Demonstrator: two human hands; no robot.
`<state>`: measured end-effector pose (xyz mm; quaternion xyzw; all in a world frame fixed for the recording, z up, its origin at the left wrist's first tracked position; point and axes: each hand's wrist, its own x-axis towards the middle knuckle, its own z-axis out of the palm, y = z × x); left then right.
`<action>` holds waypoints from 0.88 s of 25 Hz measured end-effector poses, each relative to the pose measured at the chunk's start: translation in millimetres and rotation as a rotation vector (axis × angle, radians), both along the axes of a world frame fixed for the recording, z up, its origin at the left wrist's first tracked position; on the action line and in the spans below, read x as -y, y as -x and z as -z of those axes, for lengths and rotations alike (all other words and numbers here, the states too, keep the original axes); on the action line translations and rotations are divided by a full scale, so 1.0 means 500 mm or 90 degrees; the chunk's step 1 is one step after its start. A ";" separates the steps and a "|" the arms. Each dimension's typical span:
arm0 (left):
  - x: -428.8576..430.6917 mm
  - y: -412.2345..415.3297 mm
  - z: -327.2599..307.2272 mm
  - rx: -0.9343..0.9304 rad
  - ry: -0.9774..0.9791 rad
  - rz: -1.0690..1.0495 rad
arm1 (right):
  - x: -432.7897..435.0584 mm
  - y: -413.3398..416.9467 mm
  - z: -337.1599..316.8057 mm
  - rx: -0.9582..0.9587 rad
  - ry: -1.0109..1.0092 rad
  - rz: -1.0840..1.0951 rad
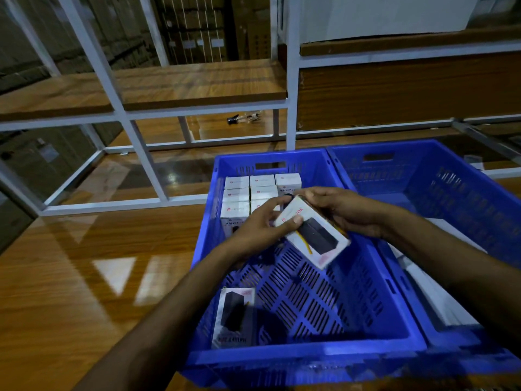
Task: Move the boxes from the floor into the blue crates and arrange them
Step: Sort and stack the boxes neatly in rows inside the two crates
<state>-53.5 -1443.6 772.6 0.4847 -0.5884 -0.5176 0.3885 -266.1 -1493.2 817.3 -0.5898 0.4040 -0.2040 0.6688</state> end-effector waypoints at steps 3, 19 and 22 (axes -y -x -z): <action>0.009 0.004 0.020 0.097 -0.005 -0.020 | 0.000 0.000 -0.029 -0.196 0.184 -0.095; 0.111 0.009 0.003 0.400 0.067 0.047 | 0.200 -0.069 0.038 -0.712 0.437 -0.135; 0.164 0.030 0.000 0.379 0.028 0.028 | 0.231 -0.086 0.051 -0.700 0.435 -0.049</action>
